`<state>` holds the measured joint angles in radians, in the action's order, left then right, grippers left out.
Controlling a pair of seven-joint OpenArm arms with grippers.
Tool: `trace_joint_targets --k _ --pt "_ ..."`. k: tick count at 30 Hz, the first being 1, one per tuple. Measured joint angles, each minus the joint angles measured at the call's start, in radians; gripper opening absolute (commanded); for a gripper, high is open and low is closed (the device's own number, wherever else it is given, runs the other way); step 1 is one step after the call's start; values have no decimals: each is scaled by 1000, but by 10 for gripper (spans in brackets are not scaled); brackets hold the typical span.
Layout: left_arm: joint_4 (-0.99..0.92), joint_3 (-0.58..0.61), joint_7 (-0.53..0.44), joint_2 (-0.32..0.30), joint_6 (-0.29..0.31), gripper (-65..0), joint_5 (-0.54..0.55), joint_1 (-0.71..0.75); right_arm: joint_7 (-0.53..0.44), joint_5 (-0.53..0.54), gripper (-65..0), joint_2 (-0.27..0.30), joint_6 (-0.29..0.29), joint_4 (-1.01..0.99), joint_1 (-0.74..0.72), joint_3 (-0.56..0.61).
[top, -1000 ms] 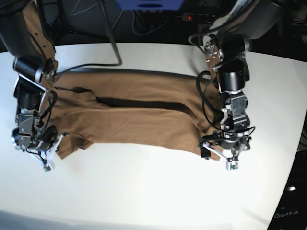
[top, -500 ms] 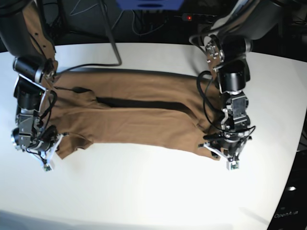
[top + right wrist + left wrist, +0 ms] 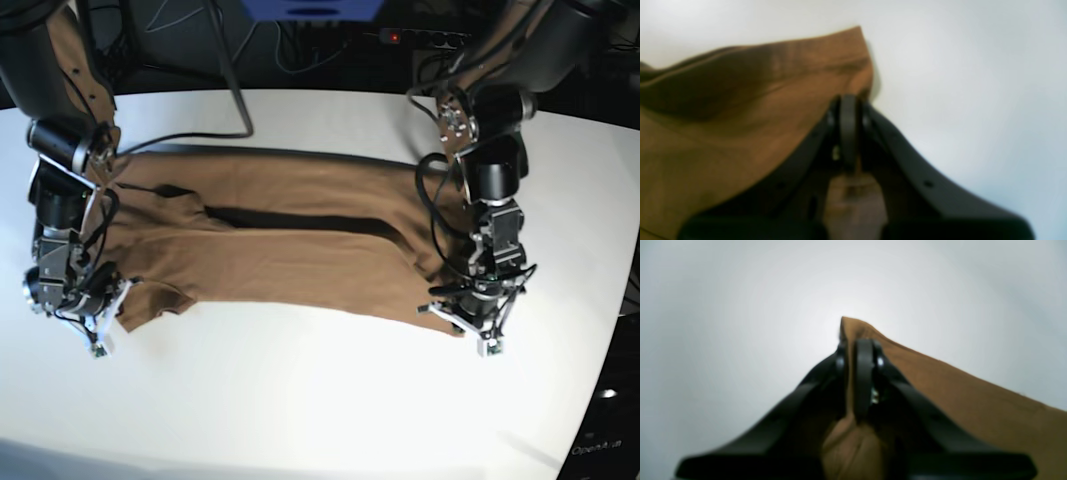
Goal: Fold the T-shirt properly
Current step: 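Move the left gripper to the hem end's outer edge and grasp, then lift both gripped edges and fold them over the shirt's middle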
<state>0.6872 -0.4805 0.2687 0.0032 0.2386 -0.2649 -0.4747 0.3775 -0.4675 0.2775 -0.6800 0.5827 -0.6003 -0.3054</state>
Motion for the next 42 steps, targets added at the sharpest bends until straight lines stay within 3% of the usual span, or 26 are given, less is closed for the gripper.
trace_joint_targets --k 4,11,18,23,42 --pt "148 4 20 52 2 -613 -11 80 -1 0 -641 -1 2 0 2 0" --pt "244 5 73 80 8 -613 -23 123 1 -1 -640 -6 0 30 11 0" --pt "333 53 95 85 5 -613 -23 182 62 -27 -640 -67 -13 364 200 11" --pt "436 65 108 119 6 -613 -22 210 78 -35 -640 -93 -25 565 317 82" --pt "688 64 113 141 8 -613 -23 362 74 -31 -640 -90 -27 970 534 123"
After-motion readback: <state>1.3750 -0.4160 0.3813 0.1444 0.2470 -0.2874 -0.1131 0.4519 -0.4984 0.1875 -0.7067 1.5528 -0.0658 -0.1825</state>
